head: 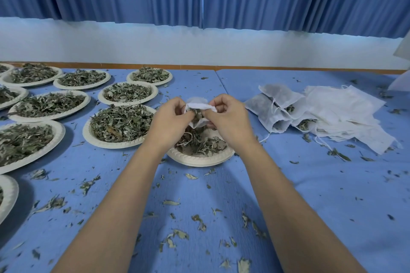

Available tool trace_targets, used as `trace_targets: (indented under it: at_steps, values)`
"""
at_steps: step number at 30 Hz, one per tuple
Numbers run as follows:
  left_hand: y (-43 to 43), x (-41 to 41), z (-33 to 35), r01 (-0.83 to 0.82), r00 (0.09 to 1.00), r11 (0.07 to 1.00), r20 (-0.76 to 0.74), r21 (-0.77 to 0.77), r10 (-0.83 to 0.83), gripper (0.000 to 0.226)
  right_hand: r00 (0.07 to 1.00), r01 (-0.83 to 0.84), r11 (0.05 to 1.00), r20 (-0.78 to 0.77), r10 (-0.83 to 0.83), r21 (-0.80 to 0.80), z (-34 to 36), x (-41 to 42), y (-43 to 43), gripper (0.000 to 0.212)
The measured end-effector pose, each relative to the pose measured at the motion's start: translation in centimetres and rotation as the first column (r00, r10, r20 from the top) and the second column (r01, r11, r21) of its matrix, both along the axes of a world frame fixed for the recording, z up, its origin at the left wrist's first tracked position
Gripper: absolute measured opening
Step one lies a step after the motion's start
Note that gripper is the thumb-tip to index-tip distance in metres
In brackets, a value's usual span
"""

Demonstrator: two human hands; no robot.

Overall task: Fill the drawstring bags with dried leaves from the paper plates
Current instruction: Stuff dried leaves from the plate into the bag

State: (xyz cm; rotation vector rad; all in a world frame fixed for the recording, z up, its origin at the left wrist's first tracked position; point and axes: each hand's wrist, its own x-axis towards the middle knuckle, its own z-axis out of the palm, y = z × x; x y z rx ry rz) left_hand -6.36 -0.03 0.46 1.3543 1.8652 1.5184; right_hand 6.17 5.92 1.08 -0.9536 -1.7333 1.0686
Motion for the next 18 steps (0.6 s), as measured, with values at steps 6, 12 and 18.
trace_targets:
  at_steps: [6, 12, 18]
  values:
    - [0.4, 0.5, 0.0, -0.23, 0.933, 0.972, -0.274, 0.052, 0.235, 0.029, 0.992, -0.12, 0.993, 0.048, 0.119, 0.023, 0.2, -0.4, -0.7, 0.023]
    - [-0.3, 0.3, 0.4, -0.056, 0.994, 0.998, -0.094, -0.012, 0.055, 0.029, 1.0, -0.018, 1.0, 0.026, 0.018, -0.001, 0.1, 0.0, -0.1, 0.017]
    - [-0.8, 0.1, 1.4, 0.092, 0.995, 0.995, -0.026, -0.034, -0.093, 0.041, 0.977, -0.196, 0.973, -0.108, 0.183, -0.121, -0.1, 0.5, -0.1, 0.019]
